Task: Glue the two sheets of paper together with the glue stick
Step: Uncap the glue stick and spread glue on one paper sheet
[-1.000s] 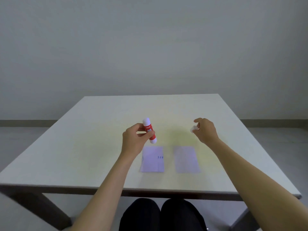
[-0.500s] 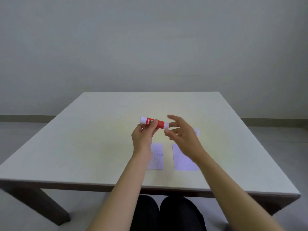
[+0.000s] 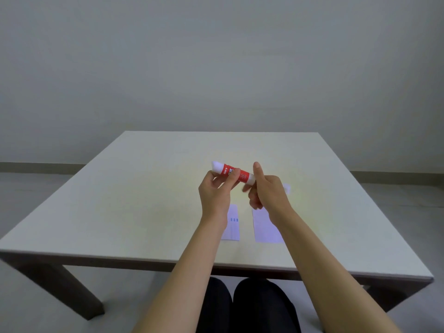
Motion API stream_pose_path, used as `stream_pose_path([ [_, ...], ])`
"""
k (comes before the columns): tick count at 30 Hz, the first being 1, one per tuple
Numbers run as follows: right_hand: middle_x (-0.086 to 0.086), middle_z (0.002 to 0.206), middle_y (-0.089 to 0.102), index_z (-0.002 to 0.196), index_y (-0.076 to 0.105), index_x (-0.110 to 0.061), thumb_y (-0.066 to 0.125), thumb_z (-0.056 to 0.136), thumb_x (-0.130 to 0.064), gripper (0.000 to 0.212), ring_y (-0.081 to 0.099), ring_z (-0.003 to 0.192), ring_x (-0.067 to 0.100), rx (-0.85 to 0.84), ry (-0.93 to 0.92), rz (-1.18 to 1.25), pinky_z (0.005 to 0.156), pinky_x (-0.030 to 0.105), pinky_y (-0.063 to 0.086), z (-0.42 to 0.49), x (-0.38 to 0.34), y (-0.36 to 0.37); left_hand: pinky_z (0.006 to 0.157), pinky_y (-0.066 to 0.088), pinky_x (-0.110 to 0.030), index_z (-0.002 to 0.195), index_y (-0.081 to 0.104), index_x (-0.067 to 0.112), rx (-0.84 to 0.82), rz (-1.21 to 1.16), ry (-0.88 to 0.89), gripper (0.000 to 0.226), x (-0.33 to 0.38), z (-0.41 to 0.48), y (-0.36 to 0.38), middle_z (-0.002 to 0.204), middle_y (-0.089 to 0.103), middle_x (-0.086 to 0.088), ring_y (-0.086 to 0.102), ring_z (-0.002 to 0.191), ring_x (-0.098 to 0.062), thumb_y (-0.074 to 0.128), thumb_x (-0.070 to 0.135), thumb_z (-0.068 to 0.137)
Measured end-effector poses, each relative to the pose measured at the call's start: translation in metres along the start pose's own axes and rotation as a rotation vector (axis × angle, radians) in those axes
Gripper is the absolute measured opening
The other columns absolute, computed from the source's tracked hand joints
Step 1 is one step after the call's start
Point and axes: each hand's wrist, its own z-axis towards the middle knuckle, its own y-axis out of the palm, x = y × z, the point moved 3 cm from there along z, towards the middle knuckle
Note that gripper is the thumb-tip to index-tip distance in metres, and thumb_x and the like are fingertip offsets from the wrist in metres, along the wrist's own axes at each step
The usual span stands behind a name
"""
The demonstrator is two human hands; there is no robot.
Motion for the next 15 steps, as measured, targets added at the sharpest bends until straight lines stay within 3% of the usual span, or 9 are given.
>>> stream_pose_path([
  [2,0.001,0.059,0.061,0.101,0.059,-0.017,0.047,0.096,-0.03,0.018,0.062,0.047,0.013,-0.069,-0.161,-0.019,0.047,0.021,0.048,-0.0042,-0.002,-0.0003,0.093,0.049,-0.033,0.085,0.064,0.014,0.038,-0.042,-0.012,0.017,0.0014,0.0022,-0.0018,0.1,0.073,-0.012,0.071,0.097,-0.023,0.076,0.021,0.075],
  [4,0.001,0.067,0.064,0.114,0.052,-0.014,0.052,0.094,-0.015,0.019,0.066,0.056,0.014,-0.078,-0.243,0.002,0.052,0.023,0.052,-0.0058,-0.0006,-0.0002,0.09,0.049,-0.031,0.087,0.063,0.013,0.043,-0.078,-0.024,0.017,0.0041,0.004,0.0002,0.104,0.073,-0.014,0.071,0.096,-0.023,0.075,0.019,0.076],
  [7,-0.006,0.049,0.054,0.094,0.057,-0.007,0.048,0.097,-0.02,0.016,0.052,0.041,0.013,-0.048,-0.195,0.037,0.044,0.024,0.042,-0.0033,0.0006,-0.0013,0.092,0.05,-0.033,0.087,0.063,0.012,0.012,-0.086,-0.035,0.018,0.0033,0.0031,0.0037,0.098,0.073,-0.011,0.073,0.09,-0.019,0.075,0.017,0.075],
  [11,-0.005,0.035,0.036,0.059,0.05,-0.006,0.038,0.097,-0.044,0.055,0.031,0.03,0.012,-0.03,0.07,0.018,0.035,0.015,0.028,0.0007,0.0017,-0.0025,0.092,0.05,-0.032,0.086,0.064,0.013,-0.038,-0.029,-0.006,0.019,-0.0012,-0.002,0.0021,0.097,0.073,-0.008,0.069,0.1,-0.021,0.077,0.02,0.074],
  [13,0.0,0.04,0.046,0.067,0.058,-0.004,0.042,0.096,-0.043,0.052,0.041,0.031,0.012,-0.056,0.014,-0.02,0.037,0.017,0.035,-0.0012,-0.0004,-0.0065,0.093,0.049,-0.033,0.086,0.065,0.015,-0.041,-0.011,0.001,0.02,-0.0008,-0.0025,0.0006,0.1,0.074,-0.009,0.069,0.101,-0.022,0.077,0.023,0.073],
  [15,0.006,0.061,0.061,0.096,0.064,-0.005,0.051,0.095,-0.029,0.028,0.058,0.047,0.014,-0.084,-0.14,0.028,0.047,0.019,0.046,-0.0049,-0.0069,-0.0097,0.095,0.049,-0.035,0.087,0.066,0.015,-0.034,-0.003,0.007,0.023,0.0017,-0.0017,0.0005,0.101,0.074,-0.009,0.07,0.1,-0.021,0.077,0.027,0.071],
])
